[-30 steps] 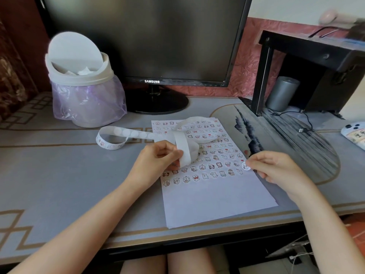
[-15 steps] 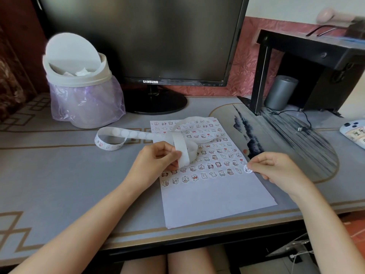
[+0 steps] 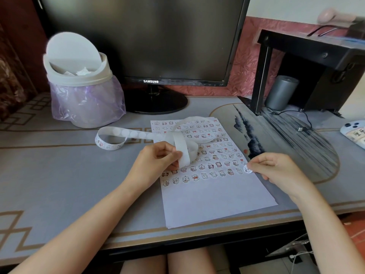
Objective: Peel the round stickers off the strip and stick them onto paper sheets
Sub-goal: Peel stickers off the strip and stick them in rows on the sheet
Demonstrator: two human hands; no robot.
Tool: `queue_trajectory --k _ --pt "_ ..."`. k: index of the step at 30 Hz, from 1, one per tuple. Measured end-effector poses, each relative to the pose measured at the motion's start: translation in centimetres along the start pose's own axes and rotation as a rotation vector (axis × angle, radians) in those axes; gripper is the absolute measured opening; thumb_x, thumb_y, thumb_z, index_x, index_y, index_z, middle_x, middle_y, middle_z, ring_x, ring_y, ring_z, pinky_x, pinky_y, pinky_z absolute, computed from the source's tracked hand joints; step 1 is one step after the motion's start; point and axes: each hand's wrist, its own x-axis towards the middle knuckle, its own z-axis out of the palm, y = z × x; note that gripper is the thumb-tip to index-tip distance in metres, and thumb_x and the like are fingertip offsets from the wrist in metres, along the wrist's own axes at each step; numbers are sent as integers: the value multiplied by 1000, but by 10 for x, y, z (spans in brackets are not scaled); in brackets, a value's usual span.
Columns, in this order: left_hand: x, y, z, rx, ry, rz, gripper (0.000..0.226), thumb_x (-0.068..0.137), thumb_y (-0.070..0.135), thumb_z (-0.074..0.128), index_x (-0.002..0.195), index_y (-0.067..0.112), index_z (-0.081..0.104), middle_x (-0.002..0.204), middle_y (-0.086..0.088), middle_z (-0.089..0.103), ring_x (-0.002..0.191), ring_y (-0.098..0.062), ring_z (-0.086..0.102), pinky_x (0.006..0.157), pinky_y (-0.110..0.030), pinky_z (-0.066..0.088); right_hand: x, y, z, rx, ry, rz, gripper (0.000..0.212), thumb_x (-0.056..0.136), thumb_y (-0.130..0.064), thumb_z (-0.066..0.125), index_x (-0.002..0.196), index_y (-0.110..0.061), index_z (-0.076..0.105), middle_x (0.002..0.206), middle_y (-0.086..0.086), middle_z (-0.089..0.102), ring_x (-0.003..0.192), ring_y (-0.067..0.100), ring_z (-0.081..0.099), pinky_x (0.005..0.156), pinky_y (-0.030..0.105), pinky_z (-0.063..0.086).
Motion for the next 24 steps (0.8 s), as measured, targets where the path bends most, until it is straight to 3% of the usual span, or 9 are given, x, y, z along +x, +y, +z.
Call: queue_trajectory --k 10,24 --pt "-1 0 0 6 4 -4 12 87 14 65 83 4 64 71 -6 69 66 -17 65 82 -37 57 1 3 3 -16 28 -13 4 81 -11 71 78 -12 69 72 3 68 52 9 45 54 21 34" --pt "-1 0 0 -1 -1 -8 10 88 14 65 82 6 65 72 -6 70 67 -15 66 78 -31 57 4 8 5 -36 40 -59 8 79 -8 72 74 -13 68 74 5 69 63 11 55 60 24 39"
